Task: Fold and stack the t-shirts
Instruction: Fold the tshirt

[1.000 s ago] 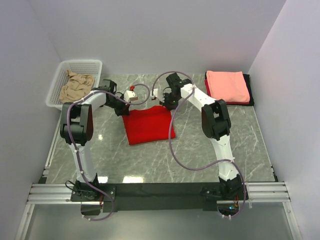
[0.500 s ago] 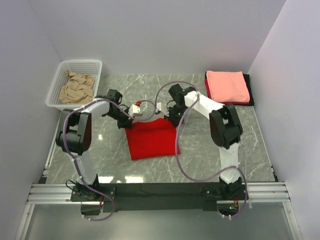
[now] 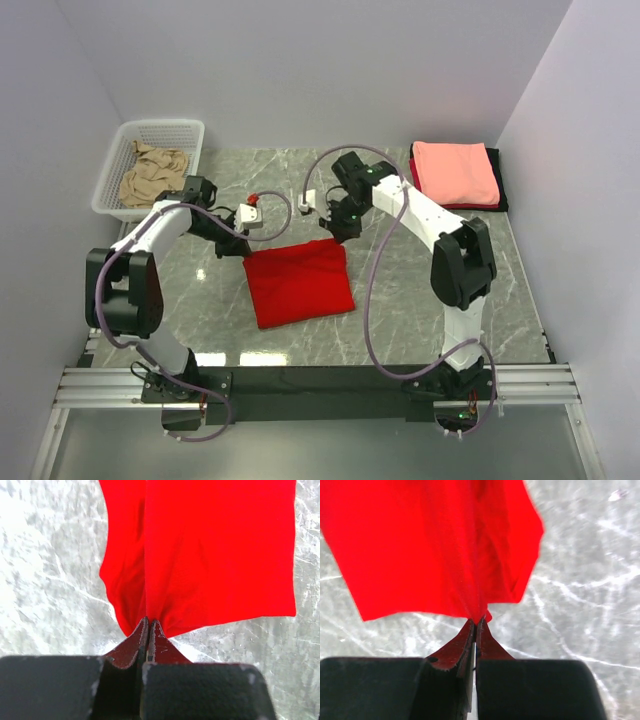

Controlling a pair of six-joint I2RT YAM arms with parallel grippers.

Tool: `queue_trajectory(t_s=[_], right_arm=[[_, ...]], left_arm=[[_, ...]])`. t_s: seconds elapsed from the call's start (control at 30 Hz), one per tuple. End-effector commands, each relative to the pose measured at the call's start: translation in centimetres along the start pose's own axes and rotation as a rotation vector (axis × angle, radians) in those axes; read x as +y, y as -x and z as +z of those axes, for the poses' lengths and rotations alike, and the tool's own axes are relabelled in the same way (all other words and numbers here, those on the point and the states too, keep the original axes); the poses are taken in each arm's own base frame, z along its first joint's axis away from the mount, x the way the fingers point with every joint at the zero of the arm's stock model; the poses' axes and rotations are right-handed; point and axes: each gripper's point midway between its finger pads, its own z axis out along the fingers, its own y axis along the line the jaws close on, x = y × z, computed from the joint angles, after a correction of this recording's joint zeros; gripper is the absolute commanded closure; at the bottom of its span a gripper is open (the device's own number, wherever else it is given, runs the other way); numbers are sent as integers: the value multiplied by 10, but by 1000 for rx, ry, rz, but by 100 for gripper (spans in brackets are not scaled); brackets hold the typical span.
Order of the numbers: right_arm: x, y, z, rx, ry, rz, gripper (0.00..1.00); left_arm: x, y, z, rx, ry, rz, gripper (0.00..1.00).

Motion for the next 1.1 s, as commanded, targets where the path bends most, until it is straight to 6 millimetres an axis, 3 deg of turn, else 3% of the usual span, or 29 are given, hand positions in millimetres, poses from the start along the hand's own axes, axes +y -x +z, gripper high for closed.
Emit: queue_trajectory(t_s=[0.0,0.03,0.1,0.2,0.23,0.37,0.43,0.6,0.83,0.93,1.07], right_arm=[[-22,10,5,-6,-26,-16,100],[-29,1,22,29,-7,-1,100],[-44,-2,39,45,-7,15,100],[-61,-4,45,59,-24,50,100],[-61,-10,54,79,-7,58,100],[-62,-31,63,115,-6,86,100],[-62,-37,60,123,-12,95,100],[-66,-42,50,116,-32,144,100],[-69,-25,7,12,-86,184,100],[-69,-33,9,15,-98,206,100],[-77,-52,27,78,-97,243,100]], left_arm=[[8,-4,4,-9,1,-36,99],[10,-10,8,-1,3,-58,99],[22,-24,18,26,28,-121,99],[40,-36,29,59,62,-224,99],[58,-30,28,46,102,-222,99],[83,-31,34,64,134,-297,98],[91,-32,37,73,132,-309,98],[88,-28,37,81,91,-309,98],[92,25,12,-14,113,-227,99],[101,29,17,-21,127,-229,99],[117,14,39,14,137,-277,98]])
